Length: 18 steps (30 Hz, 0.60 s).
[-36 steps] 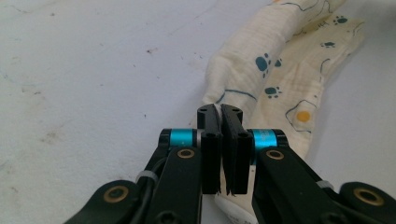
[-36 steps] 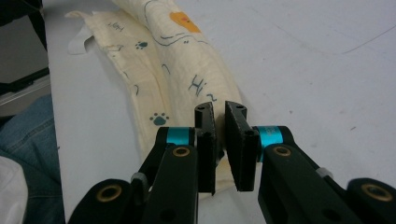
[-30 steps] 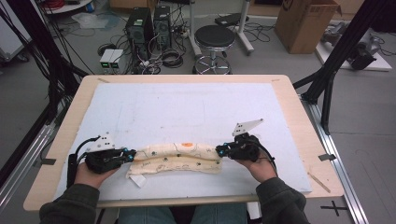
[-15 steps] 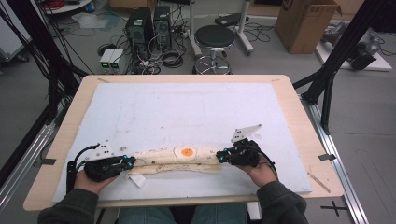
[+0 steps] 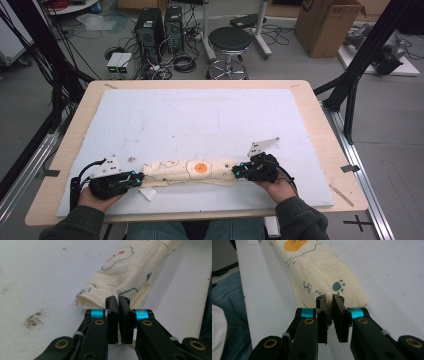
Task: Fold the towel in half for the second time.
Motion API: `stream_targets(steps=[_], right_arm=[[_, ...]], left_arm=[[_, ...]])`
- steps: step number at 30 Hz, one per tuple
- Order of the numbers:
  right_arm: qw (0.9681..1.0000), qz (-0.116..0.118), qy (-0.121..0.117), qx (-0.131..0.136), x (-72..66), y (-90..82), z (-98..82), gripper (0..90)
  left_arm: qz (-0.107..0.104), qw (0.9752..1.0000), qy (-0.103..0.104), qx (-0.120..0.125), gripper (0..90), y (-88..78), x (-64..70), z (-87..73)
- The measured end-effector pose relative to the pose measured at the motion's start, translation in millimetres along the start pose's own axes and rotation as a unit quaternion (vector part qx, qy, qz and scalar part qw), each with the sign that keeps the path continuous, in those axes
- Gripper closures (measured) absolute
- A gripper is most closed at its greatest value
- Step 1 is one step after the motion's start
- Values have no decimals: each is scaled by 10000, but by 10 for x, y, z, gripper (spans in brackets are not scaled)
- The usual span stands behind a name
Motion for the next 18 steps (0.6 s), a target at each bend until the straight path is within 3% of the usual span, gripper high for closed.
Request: stream_targets(steps=[18], right_arm=[[10000, 3, 61, -39, -32, 59, -123, 824]], left_arm=[[11, 9993, 28, -368, 856, 66, -3, -113]])
Point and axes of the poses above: each handheld gripper's, and its own axes: y roughly forward along the jaws, z roughly out of its top, x roughly to its right, the point moved 8 cm from there along y, roughly forward along the jaws, and after that the axes turned 10 degrees about -y, right-handed, at the moved point
